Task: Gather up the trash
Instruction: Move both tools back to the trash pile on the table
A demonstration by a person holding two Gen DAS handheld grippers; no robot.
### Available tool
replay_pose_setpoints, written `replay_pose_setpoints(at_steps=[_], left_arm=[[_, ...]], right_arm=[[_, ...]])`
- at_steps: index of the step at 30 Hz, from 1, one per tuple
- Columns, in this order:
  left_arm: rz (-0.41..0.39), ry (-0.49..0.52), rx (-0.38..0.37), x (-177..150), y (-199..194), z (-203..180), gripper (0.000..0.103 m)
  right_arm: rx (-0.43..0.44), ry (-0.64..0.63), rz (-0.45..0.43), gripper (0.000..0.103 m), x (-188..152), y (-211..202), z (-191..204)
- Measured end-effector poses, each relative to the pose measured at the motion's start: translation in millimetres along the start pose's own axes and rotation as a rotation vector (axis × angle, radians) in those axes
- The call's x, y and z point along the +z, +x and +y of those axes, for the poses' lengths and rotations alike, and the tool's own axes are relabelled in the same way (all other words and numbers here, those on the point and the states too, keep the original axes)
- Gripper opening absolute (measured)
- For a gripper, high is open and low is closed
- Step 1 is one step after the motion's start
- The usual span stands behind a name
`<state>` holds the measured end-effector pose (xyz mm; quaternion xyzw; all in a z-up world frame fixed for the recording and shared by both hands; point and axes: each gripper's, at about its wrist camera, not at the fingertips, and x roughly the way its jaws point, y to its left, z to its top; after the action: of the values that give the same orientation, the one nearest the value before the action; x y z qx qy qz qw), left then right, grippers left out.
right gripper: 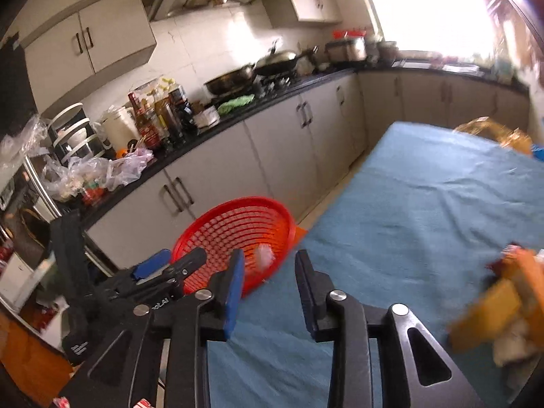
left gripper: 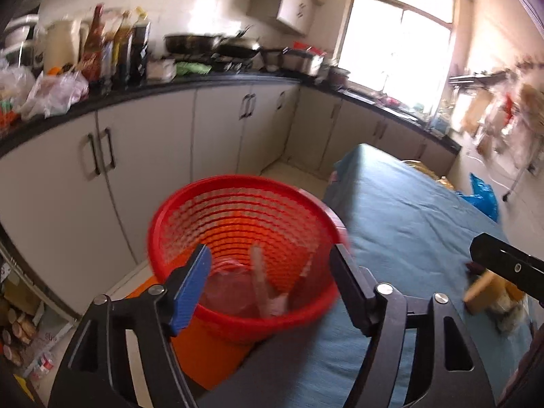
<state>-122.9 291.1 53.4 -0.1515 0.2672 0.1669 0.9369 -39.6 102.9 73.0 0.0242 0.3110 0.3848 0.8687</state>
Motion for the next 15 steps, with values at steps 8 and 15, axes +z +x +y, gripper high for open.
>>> replay_pose_setpoints(at_steps=[8, 15], left_arm=[[-0.054, 0.14, -0.147, -34, -26, -98, 0.078], [0.005, 0.249, -0.226, -59, -19, -160, 0.08]], right_arm=[[-0.161, 0.022, -0.126, 0.047, -42, -99, -48], [-0.333, 0.164, -0.173, 0.064, -80, -165, -120]])
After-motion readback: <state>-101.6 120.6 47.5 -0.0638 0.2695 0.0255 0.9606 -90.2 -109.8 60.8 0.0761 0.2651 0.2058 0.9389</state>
